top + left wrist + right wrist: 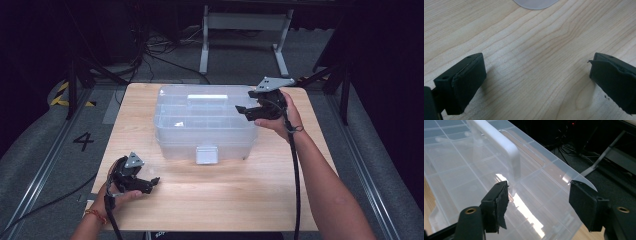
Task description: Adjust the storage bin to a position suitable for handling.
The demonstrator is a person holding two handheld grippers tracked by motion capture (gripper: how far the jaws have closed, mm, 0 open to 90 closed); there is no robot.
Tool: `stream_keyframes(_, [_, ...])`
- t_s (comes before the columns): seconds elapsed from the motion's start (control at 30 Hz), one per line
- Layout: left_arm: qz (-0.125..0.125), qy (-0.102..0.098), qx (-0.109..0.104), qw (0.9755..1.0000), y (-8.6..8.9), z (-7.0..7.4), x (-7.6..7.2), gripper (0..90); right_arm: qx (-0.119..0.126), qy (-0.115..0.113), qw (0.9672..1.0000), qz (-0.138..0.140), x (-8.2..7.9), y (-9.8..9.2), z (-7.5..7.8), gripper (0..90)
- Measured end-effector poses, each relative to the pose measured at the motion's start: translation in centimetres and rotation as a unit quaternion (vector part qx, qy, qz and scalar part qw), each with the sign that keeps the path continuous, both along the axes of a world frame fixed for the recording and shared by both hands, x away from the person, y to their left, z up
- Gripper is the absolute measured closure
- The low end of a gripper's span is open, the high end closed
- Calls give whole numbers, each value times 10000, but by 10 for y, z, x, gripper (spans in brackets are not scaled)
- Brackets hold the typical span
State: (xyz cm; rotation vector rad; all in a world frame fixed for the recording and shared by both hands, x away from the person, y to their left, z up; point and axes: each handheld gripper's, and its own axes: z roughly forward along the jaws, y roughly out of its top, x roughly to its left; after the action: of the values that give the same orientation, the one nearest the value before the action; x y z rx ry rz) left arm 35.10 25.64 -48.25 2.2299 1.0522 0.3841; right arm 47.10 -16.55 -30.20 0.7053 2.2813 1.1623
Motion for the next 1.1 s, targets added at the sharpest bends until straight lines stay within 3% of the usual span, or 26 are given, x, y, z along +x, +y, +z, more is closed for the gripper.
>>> stream_keyframes(0.17, [3,4,-4,10000,0,0,0,11,-187,67,9998,94,7,15,-3,339])
stream_keyframes(0.57, [4,1,-4,10000,0,0,0,11,-342,32,9991,241,16,37,-3,388])
stream_keyframes(0.73, [5,2,-5,10000,0,0,0,11,-300,49,9990,340,18,44,-1,446])
stream_keyframes(0.9, [1,-8,-1,10000,0,0,0,11,-379,91,9987,321,22,49,0,611])
stream_keyframes(1.1, [5,1,-6,10000,0,0,0,11,-435,177,9978,463,24,52,-1,712])
